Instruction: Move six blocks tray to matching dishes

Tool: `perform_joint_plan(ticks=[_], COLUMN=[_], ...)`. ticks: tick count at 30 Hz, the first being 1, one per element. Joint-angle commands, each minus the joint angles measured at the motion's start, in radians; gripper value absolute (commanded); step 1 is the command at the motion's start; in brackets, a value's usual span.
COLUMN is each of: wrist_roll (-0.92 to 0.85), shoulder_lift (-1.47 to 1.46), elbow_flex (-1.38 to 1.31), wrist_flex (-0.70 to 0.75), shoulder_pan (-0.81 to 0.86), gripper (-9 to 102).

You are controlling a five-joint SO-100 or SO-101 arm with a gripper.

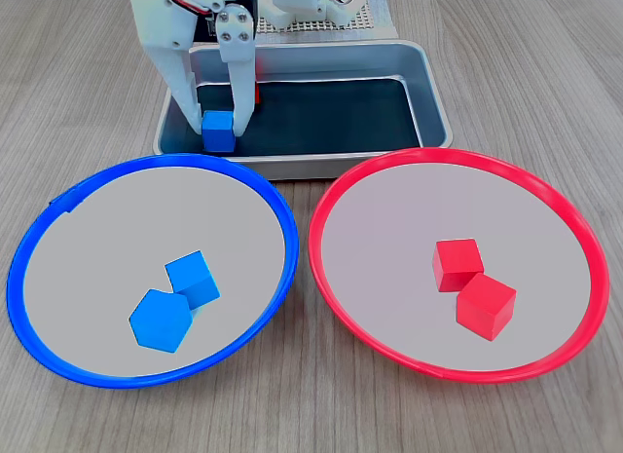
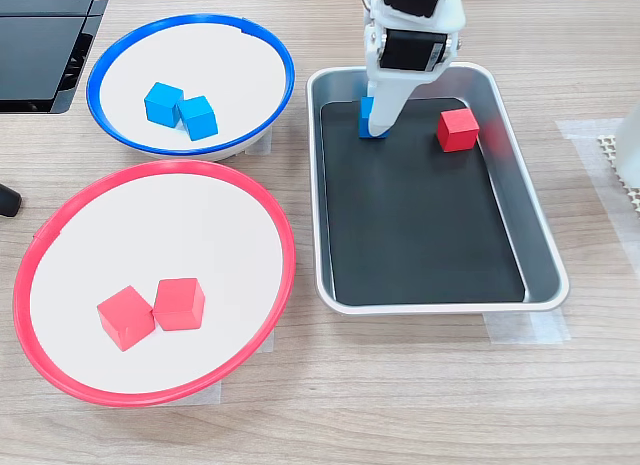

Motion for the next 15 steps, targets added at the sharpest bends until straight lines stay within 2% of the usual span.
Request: perform_joint_plan(ticks=[1, 5, 9, 10, 15], wrist_roll=[0.074, 0.334, 0.560, 0.615, 0.627], shoulder_lift=[0.008, -0.026, -0.130, -0.170, -0.281], elbow_flex=[-0.072, -0.276, -0.517, -0.574, -0.618], wrist_flex=[0.038, 0.101, 0.087, 0.044, -0.100], shoulder_pan=[-0.023, -0.107, -0.150, -0.153, -0.123], gripper=[0, 0, 0, 0, 0])
